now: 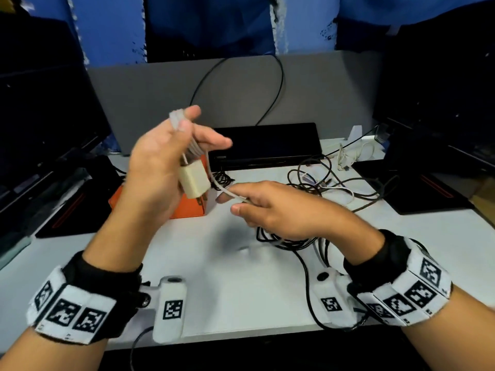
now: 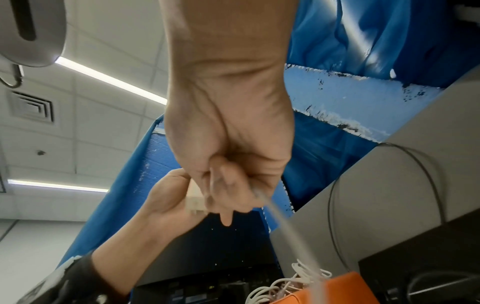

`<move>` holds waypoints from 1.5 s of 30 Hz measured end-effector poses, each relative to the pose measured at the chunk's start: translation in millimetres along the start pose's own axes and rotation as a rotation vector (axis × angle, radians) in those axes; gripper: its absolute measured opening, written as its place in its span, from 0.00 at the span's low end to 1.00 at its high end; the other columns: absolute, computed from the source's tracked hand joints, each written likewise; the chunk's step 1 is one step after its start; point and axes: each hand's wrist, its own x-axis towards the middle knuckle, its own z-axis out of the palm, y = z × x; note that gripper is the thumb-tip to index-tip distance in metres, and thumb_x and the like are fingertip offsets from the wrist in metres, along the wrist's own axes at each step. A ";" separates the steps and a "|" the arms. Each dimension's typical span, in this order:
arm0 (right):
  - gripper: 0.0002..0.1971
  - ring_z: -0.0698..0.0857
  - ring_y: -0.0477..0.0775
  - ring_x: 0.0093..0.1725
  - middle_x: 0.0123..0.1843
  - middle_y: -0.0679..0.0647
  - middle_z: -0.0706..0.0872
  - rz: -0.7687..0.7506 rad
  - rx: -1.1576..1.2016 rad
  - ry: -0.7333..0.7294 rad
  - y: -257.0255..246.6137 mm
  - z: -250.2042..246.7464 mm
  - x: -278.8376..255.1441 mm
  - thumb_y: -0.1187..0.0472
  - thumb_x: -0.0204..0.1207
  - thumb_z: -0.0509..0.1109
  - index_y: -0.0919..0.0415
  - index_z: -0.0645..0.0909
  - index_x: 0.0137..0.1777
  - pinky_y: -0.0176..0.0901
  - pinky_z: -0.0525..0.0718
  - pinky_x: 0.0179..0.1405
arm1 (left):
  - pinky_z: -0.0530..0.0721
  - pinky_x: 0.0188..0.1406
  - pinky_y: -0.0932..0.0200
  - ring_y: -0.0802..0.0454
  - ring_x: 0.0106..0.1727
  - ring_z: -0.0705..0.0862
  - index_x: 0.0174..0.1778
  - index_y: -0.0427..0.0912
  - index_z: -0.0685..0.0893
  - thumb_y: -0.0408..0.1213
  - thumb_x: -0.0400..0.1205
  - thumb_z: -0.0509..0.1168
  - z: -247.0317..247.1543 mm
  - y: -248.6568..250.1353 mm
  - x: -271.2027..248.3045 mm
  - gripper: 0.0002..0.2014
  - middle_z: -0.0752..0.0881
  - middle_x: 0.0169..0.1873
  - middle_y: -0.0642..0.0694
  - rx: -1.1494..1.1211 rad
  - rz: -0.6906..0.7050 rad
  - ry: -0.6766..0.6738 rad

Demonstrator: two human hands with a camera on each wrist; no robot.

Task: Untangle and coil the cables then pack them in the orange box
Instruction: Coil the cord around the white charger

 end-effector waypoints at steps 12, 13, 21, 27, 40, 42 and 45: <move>0.09 0.84 0.39 0.35 0.37 0.41 0.88 -0.100 0.056 0.426 -8.7 -27.7 -9.4 0.57 0.89 0.67 0.57 0.86 0.48 0.33 0.78 0.35 | 0.78 0.38 0.46 0.34 0.25 0.77 0.45 0.46 0.91 0.42 0.93 0.50 -2.2 6.6 -6.8 0.24 0.89 0.28 0.40 0.140 -0.219 -0.556; 0.09 0.81 0.39 0.32 0.35 0.42 0.86 -0.107 0.079 0.439 -8.3 -27.3 -8.8 0.57 0.89 0.68 0.57 0.85 0.48 0.34 0.76 0.34 | 0.78 0.38 0.46 0.31 0.25 0.74 0.46 0.45 0.92 0.41 0.93 0.50 -1.8 5.2 -6.7 0.24 0.84 0.22 0.43 0.116 -0.220 -0.575; 0.06 0.67 0.60 0.32 0.30 0.53 0.72 -0.108 0.156 0.446 0.4 -21.3 -2.0 0.54 0.92 0.60 0.53 0.74 0.54 0.55 0.68 0.32 | 0.83 0.52 0.57 0.56 0.20 0.73 0.48 0.37 0.79 0.35 0.90 0.50 8.0 -10.6 -11.4 0.13 0.72 0.22 0.52 -0.358 -0.318 -0.529; 0.09 0.73 0.40 0.27 0.30 0.38 0.78 -0.114 0.237 0.442 13.5 -24.4 0.7 0.56 0.93 0.60 0.54 0.81 0.60 0.35 0.72 0.29 | 0.82 0.54 0.57 0.56 0.23 0.75 0.60 0.31 0.81 0.34 0.88 0.53 20.0 -8.6 -15.6 0.14 0.72 0.23 0.53 -0.478 -0.324 -0.488; 0.18 0.66 0.44 0.26 0.31 0.53 0.70 0.097 0.270 0.072 -4.4 3.3 2.6 0.55 0.93 0.57 0.66 0.71 0.42 0.37 0.69 0.25 | 0.86 0.48 0.50 0.43 0.48 0.90 0.63 0.40 0.74 0.36 0.92 0.52 31.9 -6.1 -19.0 0.09 0.89 0.46 0.43 0.216 0.111 -0.225; 0.20 0.68 0.44 0.27 0.27 0.43 0.71 0.069 0.237 0.120 -6.3 -1.9 -0.2 0.55 0.93 0.60 0.73 0.74 0.44 0.38 0.71 0.30 | 0.85 0.47 0.57 0.50 0.50 0.89 0.62 0.43 0.75 0.38 0.93 0.53 27.5 -7.6 -18.6 0.08 0.90 0.48 0.51 0.555 0.163 -0.162; 0.17 0.65 0.44 0.25 0.25 0.45 0.69 0.031 0.306 0.152 -12.1 -11.7 -8.7 0.59 0.91 0.63 0.75 0.82 0.51 0.35 0.66 0.25 | 0.83 0.37 0.56 0.57 0.41 0.86 0.58 0.43 0.78 0.39 0.93 0.56 19.4 -9.8 -16.8 0.07 0.87 0.42 0.55 0.811 0.151 -0.171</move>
